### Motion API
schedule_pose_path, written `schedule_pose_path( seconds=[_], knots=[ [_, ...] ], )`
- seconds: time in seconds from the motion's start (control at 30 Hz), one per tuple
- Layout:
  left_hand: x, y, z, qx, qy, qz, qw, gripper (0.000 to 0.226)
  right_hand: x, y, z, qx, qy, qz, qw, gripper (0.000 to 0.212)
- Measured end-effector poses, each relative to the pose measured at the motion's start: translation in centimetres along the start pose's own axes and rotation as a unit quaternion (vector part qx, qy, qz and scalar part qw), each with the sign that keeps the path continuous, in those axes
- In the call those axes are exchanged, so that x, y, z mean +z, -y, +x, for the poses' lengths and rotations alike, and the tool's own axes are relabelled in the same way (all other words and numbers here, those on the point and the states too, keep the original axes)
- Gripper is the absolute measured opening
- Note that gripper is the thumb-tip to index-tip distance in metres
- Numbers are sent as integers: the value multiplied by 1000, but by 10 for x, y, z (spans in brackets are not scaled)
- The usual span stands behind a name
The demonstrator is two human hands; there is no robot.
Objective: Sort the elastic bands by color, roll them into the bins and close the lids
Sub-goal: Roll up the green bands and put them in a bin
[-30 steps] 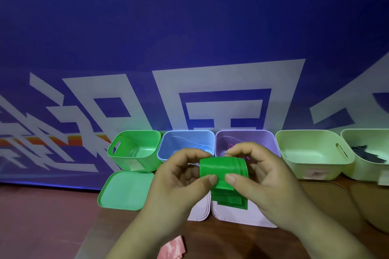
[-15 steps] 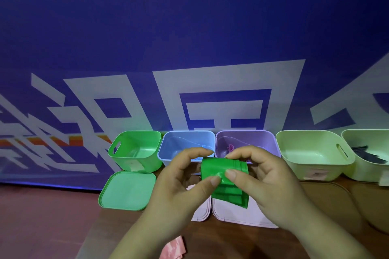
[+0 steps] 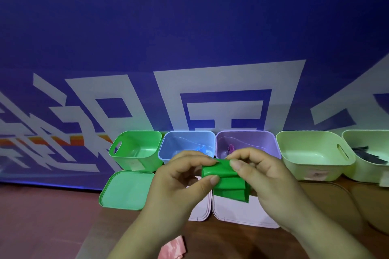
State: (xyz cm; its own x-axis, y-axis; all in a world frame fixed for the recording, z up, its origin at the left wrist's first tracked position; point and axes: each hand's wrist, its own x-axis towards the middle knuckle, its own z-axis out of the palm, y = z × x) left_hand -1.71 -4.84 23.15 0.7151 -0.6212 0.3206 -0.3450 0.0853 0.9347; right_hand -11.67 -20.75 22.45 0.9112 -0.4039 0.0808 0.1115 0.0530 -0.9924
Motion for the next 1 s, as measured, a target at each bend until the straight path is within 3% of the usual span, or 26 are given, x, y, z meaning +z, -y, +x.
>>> schedule_pose_path(
  seconds=[0.1, 0.3, 0.6, 0.77, 0.87, 1.0],
  knots=[
    [2, -2, -1, -27, -12, -23, 999, 23, -2, 0, -2, -31, -2, 8, 999, 20],
    [6, -15, 0, -94, -57, -59, 992, 24, -1, -3, -4, -89, 22, -9, 996, 31],
    [5, -15, -2, -145, -44, -66, 986, 18, -1, -4, -4, -104, -2, -30, 994, 35],
    [3, -11, -6, -150, -21, -66, 986, 28, 0, -4, -4, -98, -22, -55, 993, 26],
    [4, -11, -10, -122, -3, -72, 990, 34, 2, -6, -4, -69, -18, -9, 997, 22],
    [0, -7, -14, -75, -36, -81, 993, 37, 7, -8, -3, -41, -19, 34, 998, 21]
  ],
)
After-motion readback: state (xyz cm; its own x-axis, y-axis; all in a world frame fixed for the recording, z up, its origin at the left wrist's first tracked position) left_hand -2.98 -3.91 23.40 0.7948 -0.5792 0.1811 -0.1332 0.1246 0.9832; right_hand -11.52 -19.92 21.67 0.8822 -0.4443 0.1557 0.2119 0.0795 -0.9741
